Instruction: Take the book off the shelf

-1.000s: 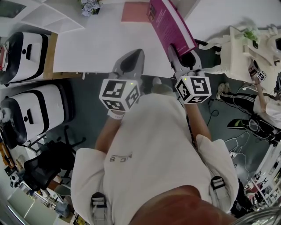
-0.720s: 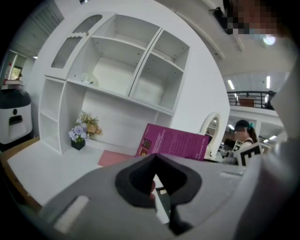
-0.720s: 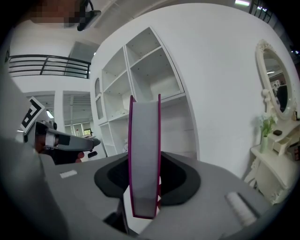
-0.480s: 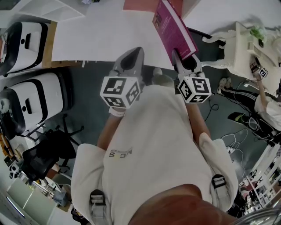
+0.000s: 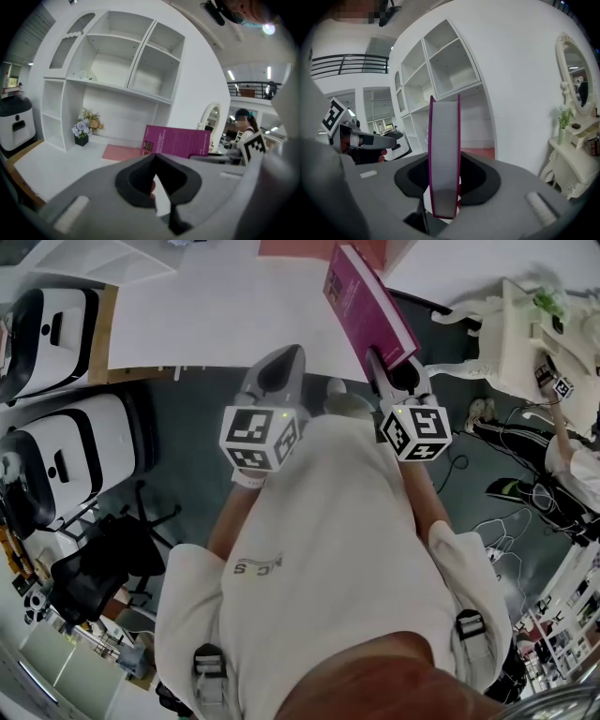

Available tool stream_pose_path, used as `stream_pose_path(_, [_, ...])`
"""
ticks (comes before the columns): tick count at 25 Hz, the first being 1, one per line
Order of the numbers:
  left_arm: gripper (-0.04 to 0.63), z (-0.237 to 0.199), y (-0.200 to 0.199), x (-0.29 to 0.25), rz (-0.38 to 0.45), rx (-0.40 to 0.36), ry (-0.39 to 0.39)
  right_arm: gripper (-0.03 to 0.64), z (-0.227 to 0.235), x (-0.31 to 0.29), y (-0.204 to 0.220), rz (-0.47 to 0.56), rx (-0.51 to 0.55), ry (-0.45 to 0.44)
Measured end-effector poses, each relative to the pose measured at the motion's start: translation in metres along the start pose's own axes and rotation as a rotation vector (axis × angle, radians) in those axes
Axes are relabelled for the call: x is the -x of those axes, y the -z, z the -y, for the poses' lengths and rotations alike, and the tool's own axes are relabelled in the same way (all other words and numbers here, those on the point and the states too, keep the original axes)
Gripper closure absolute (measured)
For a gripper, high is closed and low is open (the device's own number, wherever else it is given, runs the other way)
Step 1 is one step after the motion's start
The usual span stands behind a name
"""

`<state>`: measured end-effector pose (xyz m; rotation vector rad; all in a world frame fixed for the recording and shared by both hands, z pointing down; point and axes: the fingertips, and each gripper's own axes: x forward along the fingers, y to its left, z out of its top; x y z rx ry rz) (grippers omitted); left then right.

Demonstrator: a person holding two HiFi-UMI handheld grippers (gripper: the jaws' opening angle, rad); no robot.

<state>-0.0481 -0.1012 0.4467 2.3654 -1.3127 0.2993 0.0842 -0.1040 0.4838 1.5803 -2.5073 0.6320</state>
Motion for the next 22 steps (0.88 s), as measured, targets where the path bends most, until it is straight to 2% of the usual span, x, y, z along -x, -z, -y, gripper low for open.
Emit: stream_pose_path(22, [0.595, -0.015, 0.002, -0.005, -0.015, 0.035, -0.016, 0.474, -0.008, -0.014, -0.013, 0.004, 0.016, -0.024])
